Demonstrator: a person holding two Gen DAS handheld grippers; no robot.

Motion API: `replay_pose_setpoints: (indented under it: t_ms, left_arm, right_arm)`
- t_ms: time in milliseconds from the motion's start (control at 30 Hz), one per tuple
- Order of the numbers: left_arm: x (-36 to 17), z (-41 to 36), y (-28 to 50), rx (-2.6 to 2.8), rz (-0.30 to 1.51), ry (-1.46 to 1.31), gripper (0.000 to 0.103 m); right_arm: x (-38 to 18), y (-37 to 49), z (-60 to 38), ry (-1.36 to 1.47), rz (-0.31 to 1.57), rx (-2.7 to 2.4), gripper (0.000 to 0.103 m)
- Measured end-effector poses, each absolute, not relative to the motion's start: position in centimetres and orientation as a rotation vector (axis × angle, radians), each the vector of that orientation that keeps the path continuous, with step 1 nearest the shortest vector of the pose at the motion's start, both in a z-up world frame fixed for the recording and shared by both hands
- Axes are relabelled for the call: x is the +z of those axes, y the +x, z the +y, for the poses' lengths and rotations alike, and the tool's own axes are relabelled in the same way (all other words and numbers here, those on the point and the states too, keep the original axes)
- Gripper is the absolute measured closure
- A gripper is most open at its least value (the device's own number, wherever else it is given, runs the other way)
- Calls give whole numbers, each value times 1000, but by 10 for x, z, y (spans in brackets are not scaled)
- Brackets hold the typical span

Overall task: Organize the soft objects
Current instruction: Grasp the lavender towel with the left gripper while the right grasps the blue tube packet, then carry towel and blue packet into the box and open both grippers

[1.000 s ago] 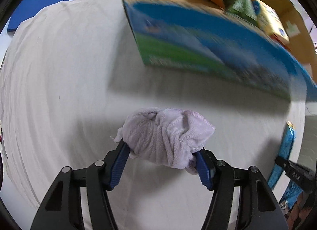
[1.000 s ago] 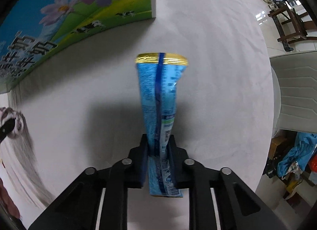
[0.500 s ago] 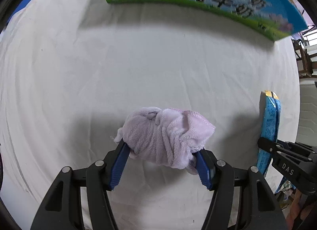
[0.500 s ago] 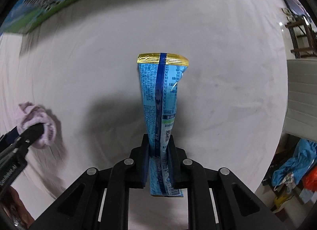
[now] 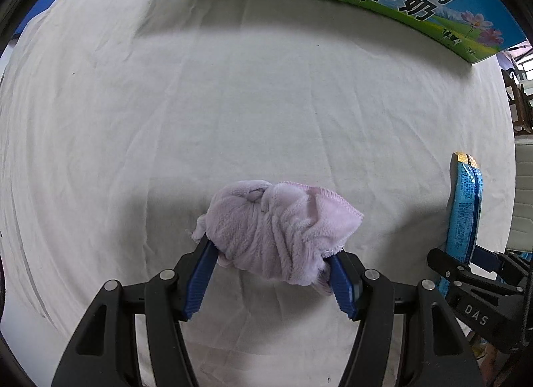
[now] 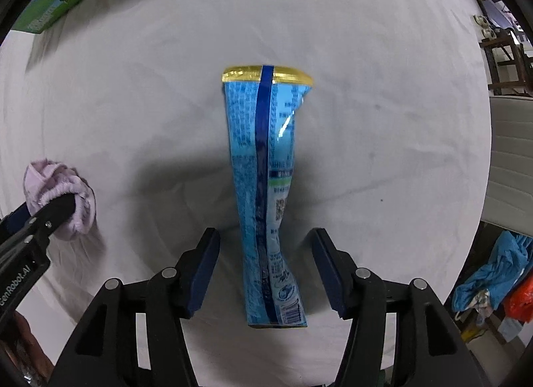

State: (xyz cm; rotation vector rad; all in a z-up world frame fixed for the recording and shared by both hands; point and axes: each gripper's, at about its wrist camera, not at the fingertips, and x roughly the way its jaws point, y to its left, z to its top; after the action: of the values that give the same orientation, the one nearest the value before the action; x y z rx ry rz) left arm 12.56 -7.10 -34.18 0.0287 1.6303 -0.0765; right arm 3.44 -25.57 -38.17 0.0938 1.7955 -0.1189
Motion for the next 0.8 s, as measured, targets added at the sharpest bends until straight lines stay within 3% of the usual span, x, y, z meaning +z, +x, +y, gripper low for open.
replay_pose_setpoints:
  t_ms: [100, 167, 233, 533, 800]
  left_arm:
    - [-341, -68, 126, -75, 1626, 30, 43]
    - [-336, -65, 125, -72, 1617, 21, 43]
    - [-332, -64, 124, -78, 1608, 18, 43]
    - [-289, -66, 115, -122, 1555, -20, 43]
    - [-218, -59, 129, -190, 1448, -100, 43]
  right_arm:
    - [-379, 22, -248, 88, 1786, -131, 47]
    - [-376, 17, -243, 86, 1783, -131, 58]
    - [-382, 22, -238, 79, 1784, -132, 80]
    - [-369, 4, -238, 91, 1761, -91, 89]
    - [-302, 12, -236, 173, 1651, 3, 89]
